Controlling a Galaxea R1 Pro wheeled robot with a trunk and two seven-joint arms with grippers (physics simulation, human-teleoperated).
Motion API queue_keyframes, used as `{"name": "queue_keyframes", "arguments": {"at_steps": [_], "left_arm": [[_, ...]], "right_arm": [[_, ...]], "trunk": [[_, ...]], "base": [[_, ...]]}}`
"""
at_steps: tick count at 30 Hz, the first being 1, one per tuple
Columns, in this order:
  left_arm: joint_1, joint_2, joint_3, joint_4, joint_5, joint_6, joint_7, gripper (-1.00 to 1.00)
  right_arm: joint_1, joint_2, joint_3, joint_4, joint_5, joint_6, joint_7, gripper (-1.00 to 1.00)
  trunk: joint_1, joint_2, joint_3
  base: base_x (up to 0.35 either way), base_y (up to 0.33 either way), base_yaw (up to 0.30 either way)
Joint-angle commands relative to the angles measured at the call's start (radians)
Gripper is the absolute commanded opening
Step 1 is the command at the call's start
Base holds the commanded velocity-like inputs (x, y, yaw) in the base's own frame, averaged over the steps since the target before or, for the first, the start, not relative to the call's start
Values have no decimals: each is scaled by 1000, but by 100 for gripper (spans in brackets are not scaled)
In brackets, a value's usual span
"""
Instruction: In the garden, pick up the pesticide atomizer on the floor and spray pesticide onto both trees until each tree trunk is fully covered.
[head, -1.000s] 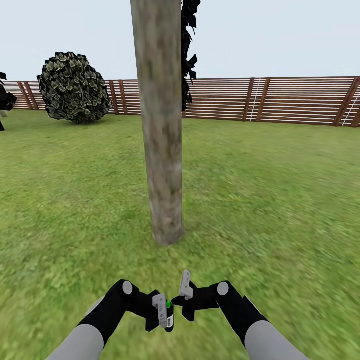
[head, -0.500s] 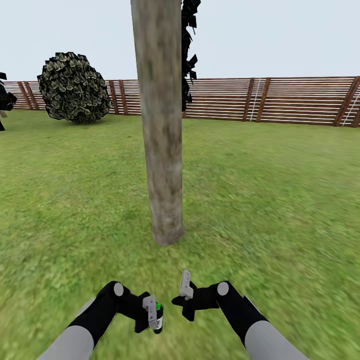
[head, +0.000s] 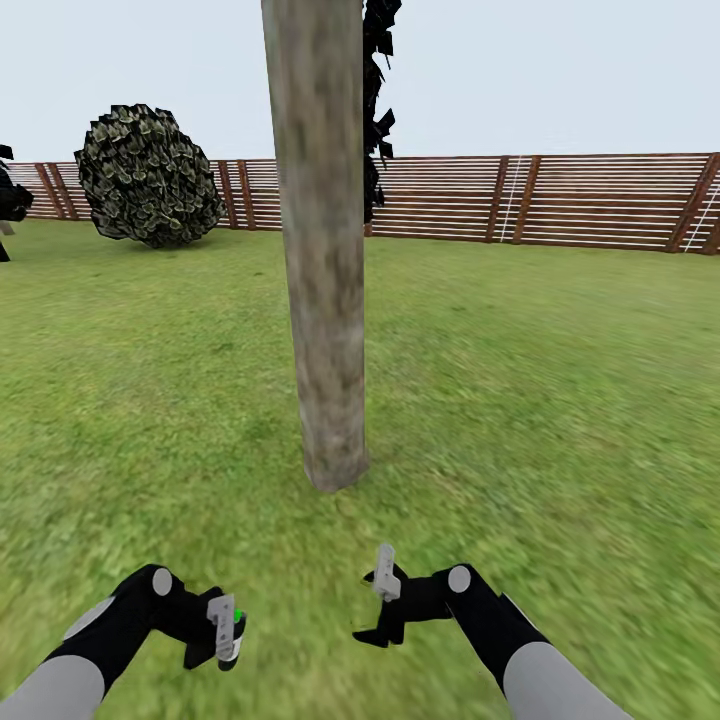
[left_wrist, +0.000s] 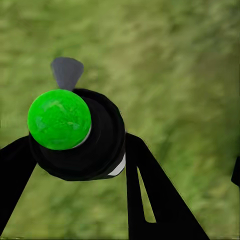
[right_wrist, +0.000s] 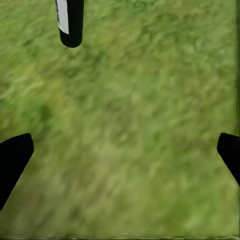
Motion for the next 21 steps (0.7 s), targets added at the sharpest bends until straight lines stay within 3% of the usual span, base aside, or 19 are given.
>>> {"name": "queue_keyframes", "arguments": {"at_steps": [1,4,7,9,11,12,14,15,17,18,19,20,21], "left_arm": [[0,4,0,0,1,0,0,-100],[0,13,4,0,1,3,5,-100],[-1,19,25,0,6,9,49,-100],[-1,17,86,6,12,11,153,-100],[0,13,131,11,15,11,227,-100],[0,8,177,20,19,11,302,-100],[0,-1,223,47,29,12,373,-100],[0,-9,256,79,41,12,419,-100],[-1,-18,334,168,72,12,525,-100],[-1,-22,392,237,91,12,630,-100],[-2,-48,482,339,137,12,909,-100],[-1,-96,500,357,176,28,998,-100],[-1,-106,502,359,190,45,1010,-100]], "right_arm": [[0,-6,-1,-1,-1,0,-1,100],[0,-18,-3,-1,-2,-1,-6,100],[1,-39,-5,0,-2,-2,-13,100],[3,-78,-6,4,-6,-2,-52,100],[4,-94,-9,17,-10,-2,-96,100],[6,-103,-25,48,-24,-3,-164,100],[7,-109,-77,118,-60,-3,-291,100],[8,-110,-94,141,-70,-4,-326,100],[9,-112,-162,242,-108,-6,-465,100],[9,-113,-201,313,-125,-14,-572,100],[10,-114,-239,415,-142,-71,-856,100],[34,-114,-245,437,-145,-118,-1042,100],[46,-114,-247,439,-145,-140,-1097,100]], "trunk": [[0,0,0],[0,0,0],[0,0,0],[0,0,0],[0,0,0],[0,0,0],[0,0,0],[0,0,0],[0,0,0],[0,0,0],[0,0,0],[0,0,0],[0,0,0]], "base": [[0,0,0],[0,0,0],[0,0,0],[0,0,0],[0,0,0],[0,0,0],[0,0,0],[0,0,0],[0,0,0],[0,0,0],[0,0,0],[0,0,0],[0,0,0]]}}
